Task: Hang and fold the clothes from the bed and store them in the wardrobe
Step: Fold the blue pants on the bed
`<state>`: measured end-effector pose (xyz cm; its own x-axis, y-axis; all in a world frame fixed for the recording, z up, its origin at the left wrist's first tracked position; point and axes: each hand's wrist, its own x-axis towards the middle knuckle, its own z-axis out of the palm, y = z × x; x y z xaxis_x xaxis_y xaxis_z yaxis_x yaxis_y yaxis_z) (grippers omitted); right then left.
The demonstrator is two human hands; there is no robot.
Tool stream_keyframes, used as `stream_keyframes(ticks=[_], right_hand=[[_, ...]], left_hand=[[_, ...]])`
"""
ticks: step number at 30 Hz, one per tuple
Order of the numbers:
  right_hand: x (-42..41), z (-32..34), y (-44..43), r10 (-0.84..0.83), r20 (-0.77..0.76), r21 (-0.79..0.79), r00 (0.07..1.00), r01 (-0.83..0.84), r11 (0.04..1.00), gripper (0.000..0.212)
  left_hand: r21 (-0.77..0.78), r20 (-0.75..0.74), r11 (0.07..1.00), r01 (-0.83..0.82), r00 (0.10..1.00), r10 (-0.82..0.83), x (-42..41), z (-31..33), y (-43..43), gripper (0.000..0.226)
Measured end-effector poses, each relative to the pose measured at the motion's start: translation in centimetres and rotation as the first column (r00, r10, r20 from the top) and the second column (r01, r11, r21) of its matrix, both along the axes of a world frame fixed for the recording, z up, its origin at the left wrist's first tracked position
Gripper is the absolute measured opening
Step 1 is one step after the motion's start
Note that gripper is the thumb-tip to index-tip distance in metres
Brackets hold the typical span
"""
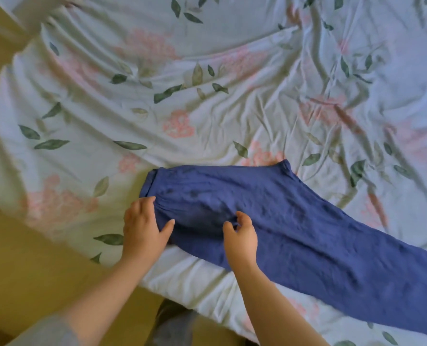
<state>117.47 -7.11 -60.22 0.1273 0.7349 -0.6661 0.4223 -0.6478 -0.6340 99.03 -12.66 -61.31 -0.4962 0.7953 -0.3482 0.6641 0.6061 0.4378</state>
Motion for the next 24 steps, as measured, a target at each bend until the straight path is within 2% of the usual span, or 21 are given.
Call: stream_keyframes(ticks=[3, 5, 8, 11, 13, 16, 20, 24], right_hand=[[0.1, -0.8, 0.2, -0.006, 0.016, -0.039, 1.000, 0.007, 0.999, 0.036], [0.4, -1.1, 0.3, -0.015, 0.034, -0.034, 0.999, 0.016, 0.999, 0.027], [0.9, -1.4, 0.3, -0.119, 0.072, 0.048, 0.990, 0.115, 0.992, 0.020], [1.7, -1.8, 0.2, -0.150, 0.078, 0.010, 0.986, 0.150, 0.989, 0.024], [2.4, -2.1, 0.5, -0.125, 0.061, -0.066, 0.990, 0.129, 0.989, 0.042], [3.3, -1.7, 1.3, -0.159, 0.001, -0.117, 0.987, 0.158, 0.980, 0.054], [5.0, -0.7, 1.8, -0.272, -0.053, -0.121, 0.961, 0.264, 0.957, 0.040], [7.8, 0.4, 1.4, -0.346, -0.060, -0.071, 0.936, 0.342, 0.937, 0.028]], left_hand=[[-0.025, 0.034, 1.000, 0.001, 0.999, 0.000, -0.7, -0.8, 1.1, 0.079], [-0.035, 0.078, 0.998, -0.043, 0.996, 0.046, -1.0, -1.2, 1.8, 0.085], [-0.057, 0.109, 0.993, -0.101, 0.988, 0.107, -1.5, -1.9, 2.8, 0.085], [-0.071, 0.193, 0.978, -0.196, 0.959, 0.207, -2.0, -2.3, 3.5, 0.063], [-0.068, 0.248, 0.972, -0.225, 0.940, 0.235, -2.0, -2.3, 3.8, 0.038], [0.019, 0.263, 0.979, -0.205, 0.945, 0.193, -0.9, -1.6, 3.9, 0.023], [0.196, 0.346, 0.965, -0.172, 0.933, 0.096, 2.3, 1.1, 4.1, 0.019], [0.296, 0.401, 0.953, -0.063, 0.914, -0.064, 6.4, 3.6, 4.7, 0.022]])
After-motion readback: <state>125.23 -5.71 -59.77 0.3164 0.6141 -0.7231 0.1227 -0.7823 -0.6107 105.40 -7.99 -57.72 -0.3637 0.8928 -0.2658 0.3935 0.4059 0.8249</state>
